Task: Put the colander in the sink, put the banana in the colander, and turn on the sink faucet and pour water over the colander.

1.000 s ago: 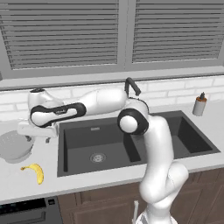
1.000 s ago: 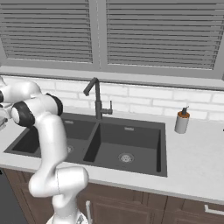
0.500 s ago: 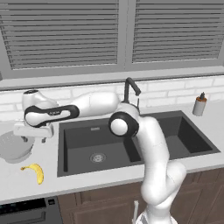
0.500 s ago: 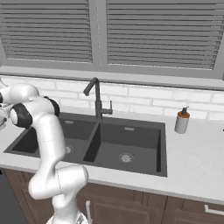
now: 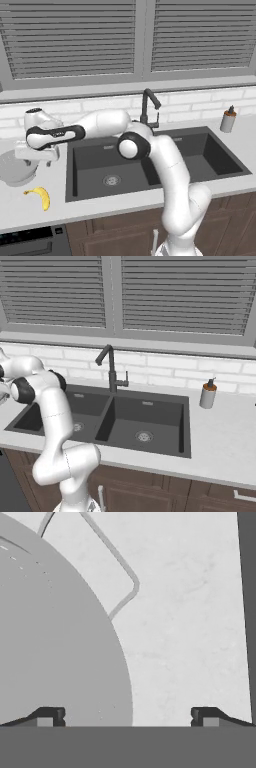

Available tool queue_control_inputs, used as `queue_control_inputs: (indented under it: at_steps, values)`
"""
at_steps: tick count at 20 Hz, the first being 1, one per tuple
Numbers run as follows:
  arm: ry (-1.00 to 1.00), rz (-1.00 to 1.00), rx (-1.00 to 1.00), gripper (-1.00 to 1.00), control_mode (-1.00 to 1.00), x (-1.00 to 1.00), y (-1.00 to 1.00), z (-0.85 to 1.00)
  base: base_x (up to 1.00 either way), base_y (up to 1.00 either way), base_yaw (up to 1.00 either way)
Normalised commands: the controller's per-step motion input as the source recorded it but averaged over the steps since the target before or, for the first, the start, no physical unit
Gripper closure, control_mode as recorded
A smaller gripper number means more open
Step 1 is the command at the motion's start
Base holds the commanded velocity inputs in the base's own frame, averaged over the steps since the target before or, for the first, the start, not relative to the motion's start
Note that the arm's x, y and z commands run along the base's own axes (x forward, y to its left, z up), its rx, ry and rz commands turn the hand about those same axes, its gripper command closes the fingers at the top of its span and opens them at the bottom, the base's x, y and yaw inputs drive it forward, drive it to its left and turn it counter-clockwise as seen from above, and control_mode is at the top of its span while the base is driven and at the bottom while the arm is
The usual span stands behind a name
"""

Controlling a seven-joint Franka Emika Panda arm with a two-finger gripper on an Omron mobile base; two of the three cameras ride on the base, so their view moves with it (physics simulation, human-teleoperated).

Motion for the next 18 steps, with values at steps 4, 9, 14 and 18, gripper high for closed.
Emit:
queue_control_inputs:
  at_steps: [4, 9, 14, 18]
  values:
    - [0.0, 0.0, 0.0, -1.0, -1.0, 0.21, 0.16, -0.29, 0.0, 0.0, 0.0]
    - [0.01, 0.0, 0.0, -1.0, -1.0, 0.18, 0.19, -0.2, 0.0, 0.0, 0.0]
    - [0.01, 0.0, 0.0, -1.0, -1.0, 0.06, 0.16, -0.13, 0.0, 0.0, 0.0]
    - [0.01, 0.0, 0.0, 1.0, -1.0, 0.0, 0.15, -0.15, 0.0, 0.0, 0.0]
